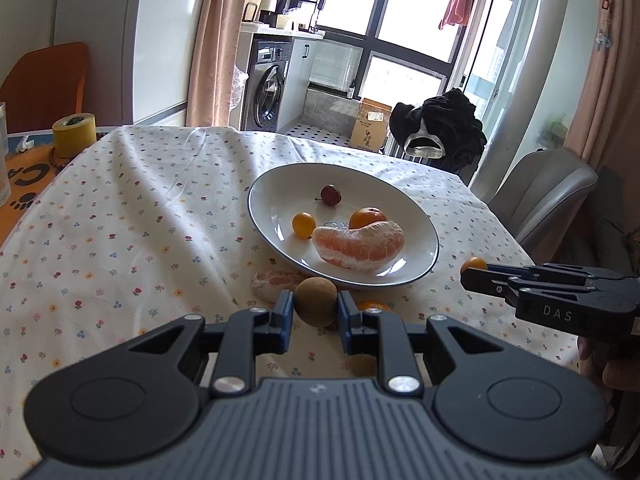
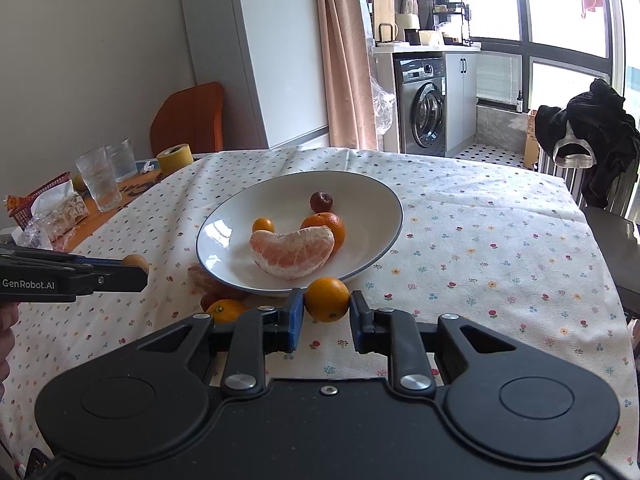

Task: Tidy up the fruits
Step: 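Lower the kiwi and small orange into the white bowl and open both tools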

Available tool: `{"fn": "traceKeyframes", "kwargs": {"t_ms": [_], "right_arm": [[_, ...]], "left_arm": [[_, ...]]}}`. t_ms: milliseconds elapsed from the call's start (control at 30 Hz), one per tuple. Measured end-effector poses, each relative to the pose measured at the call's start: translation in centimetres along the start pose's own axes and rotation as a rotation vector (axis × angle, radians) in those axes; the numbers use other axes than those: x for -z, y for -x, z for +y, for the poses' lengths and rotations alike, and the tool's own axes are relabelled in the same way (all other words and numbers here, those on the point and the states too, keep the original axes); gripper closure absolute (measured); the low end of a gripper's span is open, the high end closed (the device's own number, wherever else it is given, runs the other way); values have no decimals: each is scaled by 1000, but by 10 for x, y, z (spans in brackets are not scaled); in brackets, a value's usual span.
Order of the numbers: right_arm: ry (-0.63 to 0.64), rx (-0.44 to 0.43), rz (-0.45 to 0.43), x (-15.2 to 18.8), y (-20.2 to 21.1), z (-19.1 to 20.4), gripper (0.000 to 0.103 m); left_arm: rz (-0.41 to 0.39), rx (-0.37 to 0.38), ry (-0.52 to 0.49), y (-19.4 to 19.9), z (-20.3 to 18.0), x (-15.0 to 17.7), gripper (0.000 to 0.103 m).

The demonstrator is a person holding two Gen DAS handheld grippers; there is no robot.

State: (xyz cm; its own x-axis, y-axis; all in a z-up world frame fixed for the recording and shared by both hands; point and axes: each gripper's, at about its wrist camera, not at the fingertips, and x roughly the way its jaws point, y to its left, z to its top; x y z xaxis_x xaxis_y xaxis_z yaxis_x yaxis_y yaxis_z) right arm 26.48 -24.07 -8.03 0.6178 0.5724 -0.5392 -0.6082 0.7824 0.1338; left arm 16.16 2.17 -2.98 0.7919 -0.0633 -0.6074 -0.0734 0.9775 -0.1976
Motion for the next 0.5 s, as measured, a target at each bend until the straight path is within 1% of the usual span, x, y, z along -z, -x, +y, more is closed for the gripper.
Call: {"fn": "traceKeyframes", "kwargs": {"t_ms": [500], "right_arm": [[4,6,-15,-10,-3,0,80]], "left_arm": [[-2,23,-22,-14,-5,-15,81]]}}
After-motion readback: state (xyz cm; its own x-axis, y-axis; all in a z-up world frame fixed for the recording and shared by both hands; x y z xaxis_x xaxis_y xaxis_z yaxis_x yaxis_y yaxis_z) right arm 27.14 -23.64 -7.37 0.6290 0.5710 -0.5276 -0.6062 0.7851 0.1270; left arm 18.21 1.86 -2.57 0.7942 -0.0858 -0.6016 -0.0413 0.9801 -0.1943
